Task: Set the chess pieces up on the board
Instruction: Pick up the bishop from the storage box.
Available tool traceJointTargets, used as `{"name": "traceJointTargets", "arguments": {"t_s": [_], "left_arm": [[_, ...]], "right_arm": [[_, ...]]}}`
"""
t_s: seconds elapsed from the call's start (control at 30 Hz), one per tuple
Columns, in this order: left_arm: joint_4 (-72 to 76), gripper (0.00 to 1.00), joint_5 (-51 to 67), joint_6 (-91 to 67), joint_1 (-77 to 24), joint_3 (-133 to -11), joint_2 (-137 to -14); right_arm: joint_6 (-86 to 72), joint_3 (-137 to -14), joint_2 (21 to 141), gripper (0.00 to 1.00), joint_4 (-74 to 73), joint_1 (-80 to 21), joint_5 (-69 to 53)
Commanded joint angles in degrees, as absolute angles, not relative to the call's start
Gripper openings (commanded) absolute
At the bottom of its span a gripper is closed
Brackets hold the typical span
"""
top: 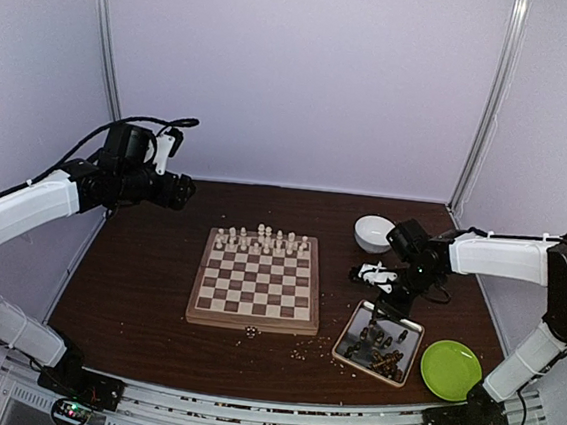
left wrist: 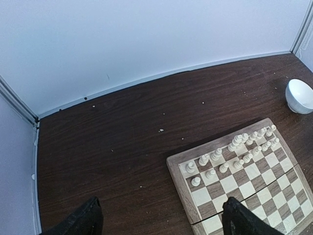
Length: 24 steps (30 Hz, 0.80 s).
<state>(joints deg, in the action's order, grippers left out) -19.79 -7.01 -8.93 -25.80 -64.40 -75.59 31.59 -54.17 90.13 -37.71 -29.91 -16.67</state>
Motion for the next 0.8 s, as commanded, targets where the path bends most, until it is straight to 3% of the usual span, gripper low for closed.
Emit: {"name": "traceJointTargets", "arguments": {"t_s": [0.0, 0.33, 0.77], "left_arm": [[-18.94, 0.86, -6.77, -9.54, -25.29, -66.46, -76.17], [-19.66, 0.86, -6.78, -10.07, -24.77, -67.24, -77.25], [-21.23, 0.83, -1.56, -10.13, -24.77, -68.88, -76.72]], "right_arm": [[31.92, -55.87, 91.58, 0.33, -38.88, -29.97, -17.14], [32.08, -56.09, 91.08, 0.09, -39.48, -29.95, -18.57], [32.65, -61.71, 84.6, 0.02, -46.08, -29.97, -20.11]]}}
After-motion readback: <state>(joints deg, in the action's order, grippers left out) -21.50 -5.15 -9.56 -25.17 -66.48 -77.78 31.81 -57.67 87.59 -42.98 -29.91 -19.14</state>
